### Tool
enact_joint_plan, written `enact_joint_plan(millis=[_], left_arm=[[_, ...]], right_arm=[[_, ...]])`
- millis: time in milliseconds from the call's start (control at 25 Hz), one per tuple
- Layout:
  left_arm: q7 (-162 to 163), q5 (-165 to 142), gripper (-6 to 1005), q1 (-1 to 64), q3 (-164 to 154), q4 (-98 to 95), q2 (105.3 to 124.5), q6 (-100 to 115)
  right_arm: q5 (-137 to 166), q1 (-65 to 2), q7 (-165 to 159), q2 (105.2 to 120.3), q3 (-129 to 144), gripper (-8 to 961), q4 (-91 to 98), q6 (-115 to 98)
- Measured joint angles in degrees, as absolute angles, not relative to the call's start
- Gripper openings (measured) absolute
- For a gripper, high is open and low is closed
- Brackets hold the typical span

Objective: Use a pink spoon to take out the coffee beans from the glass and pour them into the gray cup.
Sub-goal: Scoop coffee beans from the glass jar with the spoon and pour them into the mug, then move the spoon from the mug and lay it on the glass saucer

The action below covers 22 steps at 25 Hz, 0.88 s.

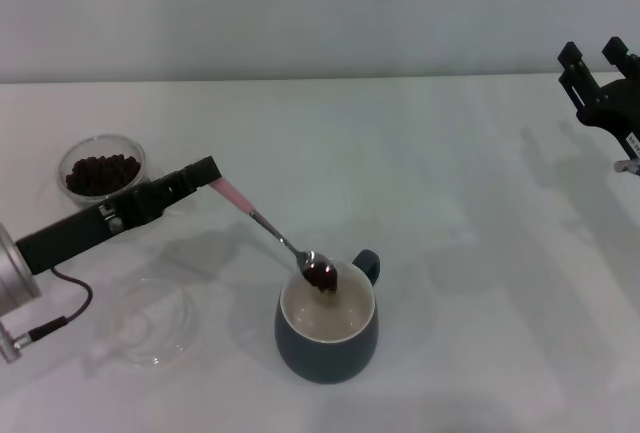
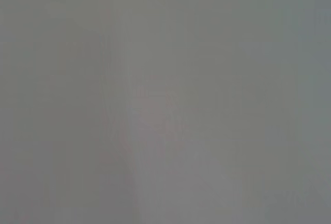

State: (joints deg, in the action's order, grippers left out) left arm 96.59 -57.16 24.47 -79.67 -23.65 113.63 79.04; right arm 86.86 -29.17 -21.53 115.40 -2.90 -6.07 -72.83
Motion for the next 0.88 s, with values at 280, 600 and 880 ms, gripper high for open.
enact_joint_plan(millis=[280, 600, 880], left_arm=[[92.6, -60.8, 175, 26.3, -79.5, -25.6, 112.54, 78.5], [85.9, -64.3, 176, 27.6, -79.7, -29.2, 112.94, 78.8], [85.2, -64.2, 178, 26.6, -77.1, -30.8, 113.69, 79.5]], right_arm=[[86.8, -29.2, -21.6, 115.4, -2.9, 613, -6.1, -72.8], [86.7, -28.6, -21.8, 115.49, -3.0, 613, -6.1, -72.8], [86.7, -28.4, -21.7, 115.49, -3.0, 613, -6.1, -73.0]])
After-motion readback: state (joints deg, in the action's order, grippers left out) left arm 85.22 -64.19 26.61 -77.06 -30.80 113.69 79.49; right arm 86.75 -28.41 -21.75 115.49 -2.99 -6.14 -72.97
